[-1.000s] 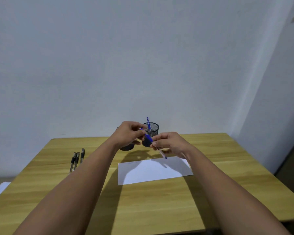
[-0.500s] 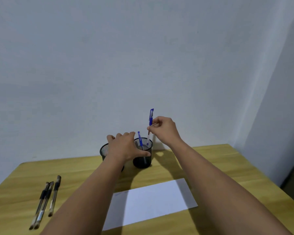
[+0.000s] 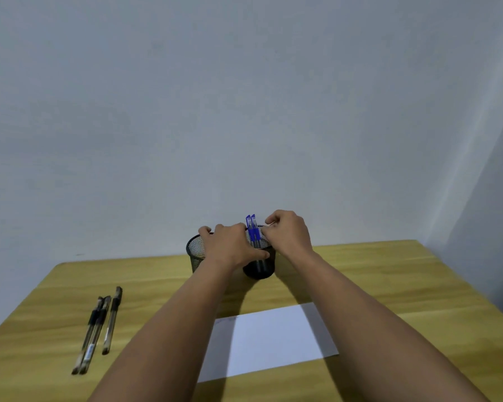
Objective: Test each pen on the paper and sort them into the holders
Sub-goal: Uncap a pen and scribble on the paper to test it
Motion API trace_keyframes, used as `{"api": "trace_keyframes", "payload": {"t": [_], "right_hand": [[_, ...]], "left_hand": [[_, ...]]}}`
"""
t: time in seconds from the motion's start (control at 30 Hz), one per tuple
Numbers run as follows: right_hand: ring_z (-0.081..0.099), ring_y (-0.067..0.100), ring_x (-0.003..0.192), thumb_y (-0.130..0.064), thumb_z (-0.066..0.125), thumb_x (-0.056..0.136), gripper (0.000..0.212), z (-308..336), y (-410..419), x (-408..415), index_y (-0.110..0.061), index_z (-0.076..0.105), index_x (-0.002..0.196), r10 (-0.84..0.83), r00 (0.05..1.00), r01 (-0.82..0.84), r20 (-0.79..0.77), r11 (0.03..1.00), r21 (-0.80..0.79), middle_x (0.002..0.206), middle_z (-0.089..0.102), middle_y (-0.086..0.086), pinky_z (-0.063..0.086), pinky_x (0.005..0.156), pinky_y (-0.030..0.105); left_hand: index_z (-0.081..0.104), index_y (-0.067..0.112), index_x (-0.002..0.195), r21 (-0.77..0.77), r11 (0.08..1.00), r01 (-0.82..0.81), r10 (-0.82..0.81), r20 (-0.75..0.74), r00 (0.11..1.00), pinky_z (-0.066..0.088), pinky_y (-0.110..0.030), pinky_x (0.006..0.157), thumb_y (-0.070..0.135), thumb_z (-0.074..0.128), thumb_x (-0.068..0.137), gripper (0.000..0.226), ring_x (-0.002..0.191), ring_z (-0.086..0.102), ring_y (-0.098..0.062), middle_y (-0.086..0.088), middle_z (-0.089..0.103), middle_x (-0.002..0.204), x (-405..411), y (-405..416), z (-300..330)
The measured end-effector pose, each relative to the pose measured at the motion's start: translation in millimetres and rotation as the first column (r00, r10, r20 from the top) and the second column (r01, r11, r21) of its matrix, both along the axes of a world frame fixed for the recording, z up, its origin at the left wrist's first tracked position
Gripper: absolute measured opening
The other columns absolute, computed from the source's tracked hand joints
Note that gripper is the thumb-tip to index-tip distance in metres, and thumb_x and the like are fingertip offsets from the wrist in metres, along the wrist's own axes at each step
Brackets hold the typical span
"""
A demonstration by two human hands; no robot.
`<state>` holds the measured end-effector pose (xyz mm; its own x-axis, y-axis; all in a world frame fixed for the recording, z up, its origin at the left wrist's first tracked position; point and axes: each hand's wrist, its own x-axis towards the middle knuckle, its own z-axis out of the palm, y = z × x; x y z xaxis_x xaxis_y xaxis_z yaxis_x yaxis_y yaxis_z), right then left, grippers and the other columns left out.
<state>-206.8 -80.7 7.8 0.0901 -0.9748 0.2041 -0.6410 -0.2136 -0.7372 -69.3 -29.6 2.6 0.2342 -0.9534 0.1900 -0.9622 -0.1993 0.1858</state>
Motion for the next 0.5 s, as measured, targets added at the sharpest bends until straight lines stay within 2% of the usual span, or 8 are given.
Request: {"api": "trace_keyframes", "payload": {"t": [0.1,0.23,0.3,0.4,0.5], "right_hand": [[0.073,0.023,0.103,-0.025,0.071,0.089,0.020,8,7,-3,-0.023,0.080,0.107,-0.018,1.000,0.017,-0.007,0.999,-0.047,0.108,0.080,-0.001,0.060,0.093,0.038],[0.073,0.022,0.097,-0.024,0.068,0.093,0.013,30,26,0,-0.023,0.080,0.099,0.003,1.000,-0.001,0.016,0.992,-0.123,0.102,0.080,-0.002,0.059,0.084,0.035],[0.073,0.020,0.094,-0.025,0.068,0.094,0.012,42,40,8,-0.023,0.079,0.094,0.038,0.999,-0.033,0.034,0.988,-0.152,0.097,0.079,-0.004,0.061,0.083,0.036],[0.073,0.021,0.088,-0.025,0.067,0.093,0.013,52,65,32,-0.023,0.079,0.089,0.097,0.994,-0.087,0.051,0.982,-0.166,0.089,0.077,-0.005,0.061,0.082,0.038],[0.072,0.022,0.084,-0.027,0.066,0.091,0.014,52,89,61,-0.022,0.079,0.088,0.169,0.985,-0.162,0.040,0.977,-0.142,0.081,0.075,-0.006,0.060,0.078,0.036]], "left_hand": [[0.053,0.033,0.102,-0.010,1.000,0.001,-0.001,-0.001,1.000,0.027,-0.051,0.094,0.089,0.055,0.058,0.071,0.107,0.056,-0.025,0.009,0.066,0.094,1,11,6],[0.058,0.031,0.124,-0.049,0.999,-0.018,0.015,-0.054,0.998,0.029,-0.050,0.097,0.088,0.050,0.067,0.081,0.117,0.054,-0.023,0.007,0.070,0.113,17,35,23],[0.060,0.031,0.129,-0.084,0.996,-0.042,0.036,-0.073,0.997,0.030,-0.048,0.099,0.081,0.050,0.075,0.075,0.121,0.054,-0.022,0.007,0.071,0.117,32,53,33],[0.063,0.030,0.127,-0.135,0.985,-0.104,0.089,-0.112,0.990,0.034,-0.046,0.099,0.069,0.053,0.083,0.060,0.122,0.055,-0.022,0.007,0.071,0.120,64,85,38],[0.066,0.029,0.124,-0.145,0.973,-0.182,0.161,-0.140,0.977,0.041,-0.043,0.099,0.066,0.054,0.087,0.054,0.121,0.058,-0.020,0.008,0.070,0.122,102,118,28]]}}
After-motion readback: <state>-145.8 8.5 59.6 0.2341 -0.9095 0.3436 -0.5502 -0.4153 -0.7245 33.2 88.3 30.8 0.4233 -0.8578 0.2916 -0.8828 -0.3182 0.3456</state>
